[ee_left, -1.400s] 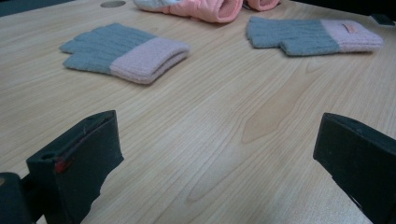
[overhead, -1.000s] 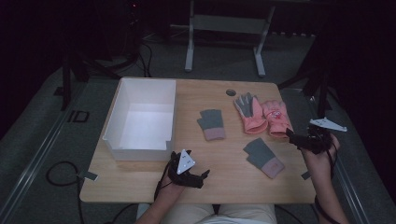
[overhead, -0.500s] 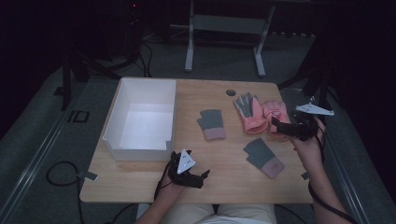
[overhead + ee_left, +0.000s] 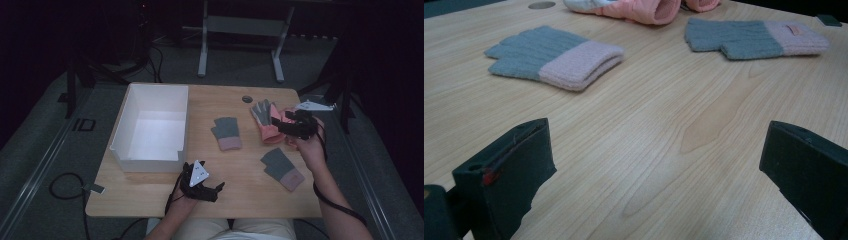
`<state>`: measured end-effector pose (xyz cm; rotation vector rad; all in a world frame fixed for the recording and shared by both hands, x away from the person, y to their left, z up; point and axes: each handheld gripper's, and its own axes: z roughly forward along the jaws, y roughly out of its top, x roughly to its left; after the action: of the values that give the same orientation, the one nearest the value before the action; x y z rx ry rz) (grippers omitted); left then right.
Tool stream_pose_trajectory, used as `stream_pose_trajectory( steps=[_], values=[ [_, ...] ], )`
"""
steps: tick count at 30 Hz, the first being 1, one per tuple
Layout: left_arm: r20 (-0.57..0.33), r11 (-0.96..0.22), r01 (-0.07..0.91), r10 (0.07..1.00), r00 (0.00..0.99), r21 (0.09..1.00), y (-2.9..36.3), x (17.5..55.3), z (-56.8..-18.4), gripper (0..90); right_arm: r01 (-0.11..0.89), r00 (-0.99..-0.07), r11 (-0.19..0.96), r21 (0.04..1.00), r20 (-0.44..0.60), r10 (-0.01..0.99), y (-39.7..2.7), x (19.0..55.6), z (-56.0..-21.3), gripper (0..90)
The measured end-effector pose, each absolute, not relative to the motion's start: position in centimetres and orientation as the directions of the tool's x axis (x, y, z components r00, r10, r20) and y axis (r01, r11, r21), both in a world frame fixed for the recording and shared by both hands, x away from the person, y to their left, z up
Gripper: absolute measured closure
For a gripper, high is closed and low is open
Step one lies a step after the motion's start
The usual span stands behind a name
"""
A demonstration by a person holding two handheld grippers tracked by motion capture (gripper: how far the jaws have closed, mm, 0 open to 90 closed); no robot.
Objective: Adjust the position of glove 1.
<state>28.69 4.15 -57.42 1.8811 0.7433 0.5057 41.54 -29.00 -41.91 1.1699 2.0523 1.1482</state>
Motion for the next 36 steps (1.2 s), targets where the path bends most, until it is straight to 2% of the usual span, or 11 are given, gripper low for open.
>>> stream_pose_trajectory(
  steps=[8,17,22,23,25,36],
  values=[
    [0.010,-0.297,0.268,0.687,0.727,0.916,4.3,28.7,-57.4,0.4,0.445,-0.551,0.295,0.846,-0.001,0.834,-26.4,42.8,-43.1,38.8],
    [0.006,-0.292,0.265,0.682,0.731,0.919,4.3,28.6,-57.4,0.4,0.435,-0.628,0.386,0.813,-0.033,0.777,-22.8,44.3,-45.4,44.4],
    [0.000,-0.286,0.263,0.678,0.735,0.921,4.4,28.6,-57.4,0.4,0.442,-0.646,0.396,0.805,-0.020,0.763,-21.6,45.0,-46.8,52.1],
    [0.000,-0.286,0.263,0.678,0.735,0.921,4.4,28.7,-57.4,0.4,0.447,-0.667,0.426,0.787,-0.024,0.744,-20.7,45.5,-47.9,54.0],
    [0.001,-0.287,0.263,0.678,0.735,0.921,4.3,28.6,-57.4,0.4,0.461,-0.678,0.434,0.774,-0.008,0.735,-20.0,46.0,-48.8,54.5],
    [-0.006,-0.282,0.264,0.673,0.739,0.922,4.4,28.6,-57.4,0.4,0.523,-0.665,0.474,0.709,-0.009,0.747,-17.7,48.7,-52.4,59.1]
  ],
)
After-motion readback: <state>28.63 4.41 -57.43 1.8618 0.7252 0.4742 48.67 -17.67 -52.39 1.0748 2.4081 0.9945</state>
